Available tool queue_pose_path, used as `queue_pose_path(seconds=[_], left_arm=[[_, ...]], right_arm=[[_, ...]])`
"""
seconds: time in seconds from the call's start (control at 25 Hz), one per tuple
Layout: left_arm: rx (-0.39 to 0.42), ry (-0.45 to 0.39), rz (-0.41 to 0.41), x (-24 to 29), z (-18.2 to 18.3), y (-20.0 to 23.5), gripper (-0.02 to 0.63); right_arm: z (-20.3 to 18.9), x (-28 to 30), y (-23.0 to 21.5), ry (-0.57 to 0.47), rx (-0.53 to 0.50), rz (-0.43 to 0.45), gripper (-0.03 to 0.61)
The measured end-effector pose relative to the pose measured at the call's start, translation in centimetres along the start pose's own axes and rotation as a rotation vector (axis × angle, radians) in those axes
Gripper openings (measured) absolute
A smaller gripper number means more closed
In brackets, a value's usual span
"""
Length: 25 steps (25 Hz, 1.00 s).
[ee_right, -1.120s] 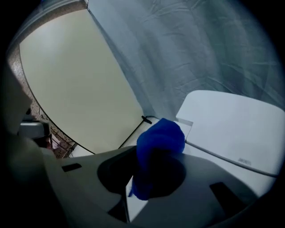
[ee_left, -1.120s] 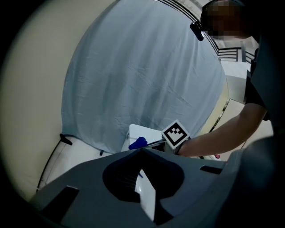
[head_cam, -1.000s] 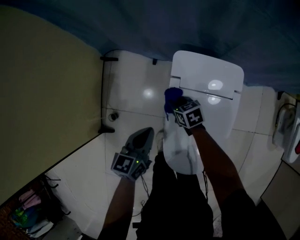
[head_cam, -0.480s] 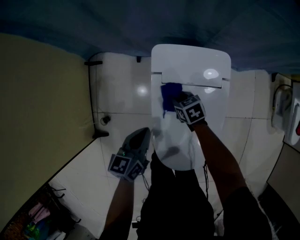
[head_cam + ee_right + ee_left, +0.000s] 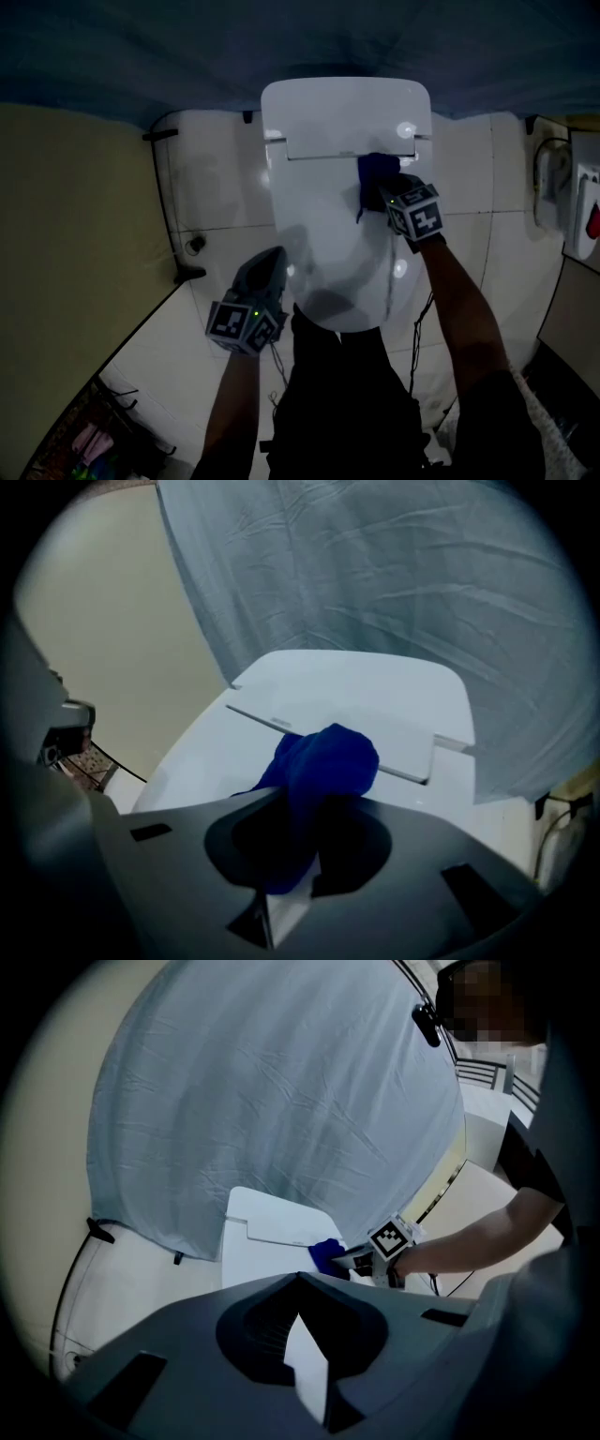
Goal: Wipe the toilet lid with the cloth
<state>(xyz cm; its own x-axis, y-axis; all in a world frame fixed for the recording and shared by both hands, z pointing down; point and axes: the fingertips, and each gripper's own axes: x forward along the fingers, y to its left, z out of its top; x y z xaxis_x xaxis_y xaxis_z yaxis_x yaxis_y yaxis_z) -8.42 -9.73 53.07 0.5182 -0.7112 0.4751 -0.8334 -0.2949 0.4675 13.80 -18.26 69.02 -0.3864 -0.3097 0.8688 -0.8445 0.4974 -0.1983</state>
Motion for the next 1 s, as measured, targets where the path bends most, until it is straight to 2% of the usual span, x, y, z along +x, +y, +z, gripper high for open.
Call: queue_pose_path(seconds=[0.12, 0.32, 0.4, 0.52, 0.64, 0.76, 0.88, 1.0], left_arm=[[0.019, 0.034, -0.012, 0.1, -1.2, -0.2, -0.003], [0.011, -0.003, 0.019, -0.8, -0.5, 0.1, -0.003], [0.013, -0.007, 0.045, -1.3, -0.7, 0.8, -0.003], [-0.013, -0.014, 0.077, -2.2, -1.1, 1.6, -0.003], [-0.048, -0.028, 0.104, -3.4, -1.7, 2.2, -0.003], [-0.089, -0.064, 0.160, -4.8, -2.1, 3.8, -0.003], [-0.136, -0.101, 0.248, -6.3, -2.6, 5.4, -0.003], [-0.169, -0.127, 0.272, -7.3, -2.7, 5.4, -0.003]], right_arm=[[-1.8, -1.7, -3.4, 0.027, -0.020, -0.072, 0.063], [-4.5, -4.0, -7.3, 0.056, 0.049, -0.144, 0.063], [-4.9, -4.6, -8.2, 0.056, 0.063, -0.184, 0.063], [-5.3, -5.4, -9.1, 0.058, 0.048, -0.301, 0.063], [-4.6, -5.9, -7.8, 0.013, 0.084, -0.369, 0.061], [-1.1, -6.1, -1.7, -0.125, 0.126, -0.310, 0.061], [3.3, -5.0, 9.0, -0.241, 0.070, -0.120, 0.061], [6.3, -3.6, 18.9, -0.280, 0.006, 0.085, 0.061]])
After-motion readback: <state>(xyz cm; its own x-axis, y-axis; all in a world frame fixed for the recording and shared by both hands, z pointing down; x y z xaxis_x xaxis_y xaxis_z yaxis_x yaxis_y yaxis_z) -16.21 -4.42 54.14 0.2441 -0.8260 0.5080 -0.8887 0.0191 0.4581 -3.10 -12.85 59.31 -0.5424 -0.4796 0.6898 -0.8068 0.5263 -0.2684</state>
